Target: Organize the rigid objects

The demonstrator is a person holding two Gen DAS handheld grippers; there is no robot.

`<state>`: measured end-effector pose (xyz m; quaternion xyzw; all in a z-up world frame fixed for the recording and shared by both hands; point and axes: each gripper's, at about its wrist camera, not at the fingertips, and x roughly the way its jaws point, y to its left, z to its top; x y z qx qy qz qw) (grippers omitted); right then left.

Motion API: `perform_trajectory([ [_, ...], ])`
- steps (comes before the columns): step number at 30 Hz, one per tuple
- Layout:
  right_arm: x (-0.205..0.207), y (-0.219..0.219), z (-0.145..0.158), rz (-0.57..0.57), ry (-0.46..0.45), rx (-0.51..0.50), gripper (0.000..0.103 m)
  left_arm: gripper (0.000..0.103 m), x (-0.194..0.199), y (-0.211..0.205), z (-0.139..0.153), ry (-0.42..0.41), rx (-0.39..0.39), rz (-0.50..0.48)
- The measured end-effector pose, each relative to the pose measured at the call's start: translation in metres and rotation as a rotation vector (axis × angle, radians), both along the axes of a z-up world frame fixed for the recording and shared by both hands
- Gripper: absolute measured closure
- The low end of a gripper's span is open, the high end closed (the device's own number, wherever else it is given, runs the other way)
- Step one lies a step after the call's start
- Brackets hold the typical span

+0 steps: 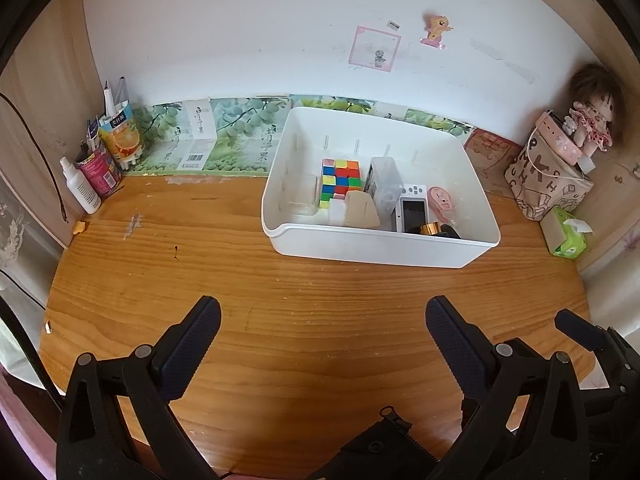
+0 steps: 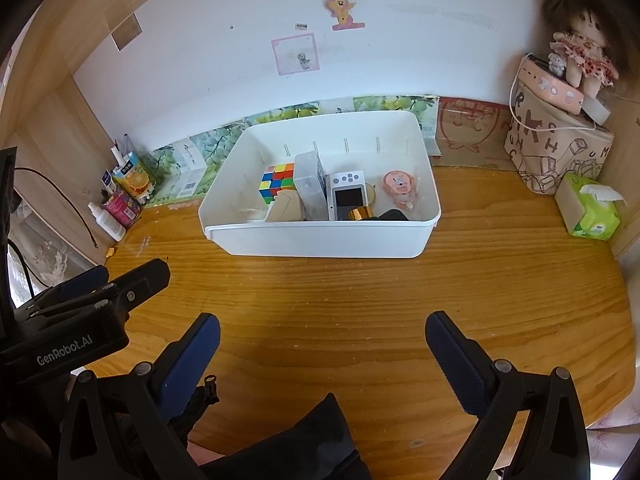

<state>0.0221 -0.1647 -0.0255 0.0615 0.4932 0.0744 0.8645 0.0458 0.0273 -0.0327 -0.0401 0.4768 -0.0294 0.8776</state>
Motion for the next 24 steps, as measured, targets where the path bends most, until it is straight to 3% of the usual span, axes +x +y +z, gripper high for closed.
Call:
perform_trajectory([
  [24, 0.0026, 0.0051, -0.0034, 0.026, 0.026, -0.011, 0.0, 0.001, -0.0045, 0.0047, 0.0022, -0.015, -0.016, 0.009],
])
